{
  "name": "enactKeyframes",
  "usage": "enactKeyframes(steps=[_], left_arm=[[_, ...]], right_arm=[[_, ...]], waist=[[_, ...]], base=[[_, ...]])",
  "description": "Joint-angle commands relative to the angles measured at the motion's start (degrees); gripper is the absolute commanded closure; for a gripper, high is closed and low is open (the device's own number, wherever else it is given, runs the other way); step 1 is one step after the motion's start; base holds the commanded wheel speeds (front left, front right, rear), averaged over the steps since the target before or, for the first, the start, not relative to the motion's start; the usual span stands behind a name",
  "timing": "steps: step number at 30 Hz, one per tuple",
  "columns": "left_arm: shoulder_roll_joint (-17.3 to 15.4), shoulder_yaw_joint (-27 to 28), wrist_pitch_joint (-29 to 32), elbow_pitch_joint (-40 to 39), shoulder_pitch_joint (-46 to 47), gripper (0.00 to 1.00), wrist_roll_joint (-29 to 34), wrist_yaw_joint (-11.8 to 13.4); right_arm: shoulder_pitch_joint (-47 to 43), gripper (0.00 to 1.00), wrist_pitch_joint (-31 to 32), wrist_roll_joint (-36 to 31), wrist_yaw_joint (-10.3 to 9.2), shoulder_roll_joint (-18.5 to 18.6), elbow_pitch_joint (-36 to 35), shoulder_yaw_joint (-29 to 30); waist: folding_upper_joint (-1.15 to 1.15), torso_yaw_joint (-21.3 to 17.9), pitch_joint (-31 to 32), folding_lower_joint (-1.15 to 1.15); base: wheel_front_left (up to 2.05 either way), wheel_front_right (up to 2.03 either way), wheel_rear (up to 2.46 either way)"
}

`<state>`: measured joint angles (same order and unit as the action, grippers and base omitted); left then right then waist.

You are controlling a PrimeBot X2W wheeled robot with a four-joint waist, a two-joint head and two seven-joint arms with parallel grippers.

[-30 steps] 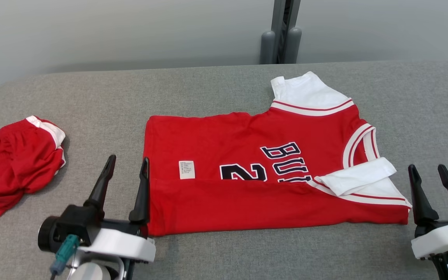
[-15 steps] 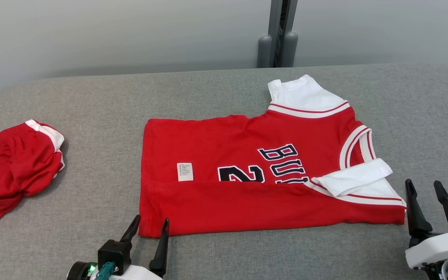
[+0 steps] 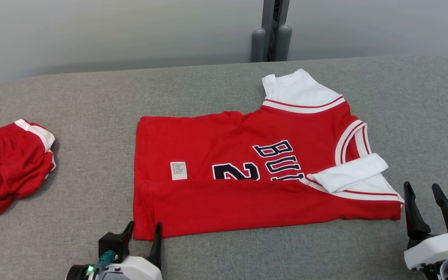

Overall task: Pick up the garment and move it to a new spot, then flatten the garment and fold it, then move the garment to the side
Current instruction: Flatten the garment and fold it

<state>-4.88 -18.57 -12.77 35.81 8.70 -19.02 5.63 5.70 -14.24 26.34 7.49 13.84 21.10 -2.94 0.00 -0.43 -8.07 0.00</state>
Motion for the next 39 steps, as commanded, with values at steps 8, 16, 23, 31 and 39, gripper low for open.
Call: enactKeyframes(steps=[8, 16, 23, 31, 39], left_arm=[[0.2, -0.9, 0.9, 2.1, 1.6, 1.00, -1.4, -1.8], [-0.3, -1.3, -0.4, 1.0, 2.3, 1.00, -1.3, -2.4], [-0.6, -1.9, -1.3, -1.3, 2.2, 1.00, -0.8, -2.7], [-0.9, -3.4, -1.3, -3.1, 1.7, 1.00, -0.3, -3.1], [-1.9, -4.5, -1.2, -3.9, 0.9, 1.00, 0.7, -2.6]], right_arm=[[1.0, 0.00, 0.4, 0.4, 0.01, -0.1, 2.0, 0.8], [2.0, 0.00, 3.1, 1.6, 0.01, -0.9, 5.9, 2.3], [2.7, 0.00, 6.9, 5.9, 0.01, -1.9, 8.8, 0.4], [4.0, 0.73, 7.5, 9.8, 0.01, -1.7, 10.6, -3.2], [4.5, 1.00, 6.4, 11.2, 0.00, -0.5, 12.0, -4.3]], waist=[[0.00, 0.1, -0.4, 0.00], [0.00, 1.1, -0.9, 0.00], [0.00, 2.7, -1.1, 0.00], [0.00, 3.5, -1.3, 0.00], [0.00, 2.8, -0.5, 0.00]], base=[[0.00, 0.00, 0.00], [0.00, 0.00, 0.00], [0.00, 0.00, 0.00], [0.00, 0.00, 0.00], [0.00, 0.00, 0.00]])
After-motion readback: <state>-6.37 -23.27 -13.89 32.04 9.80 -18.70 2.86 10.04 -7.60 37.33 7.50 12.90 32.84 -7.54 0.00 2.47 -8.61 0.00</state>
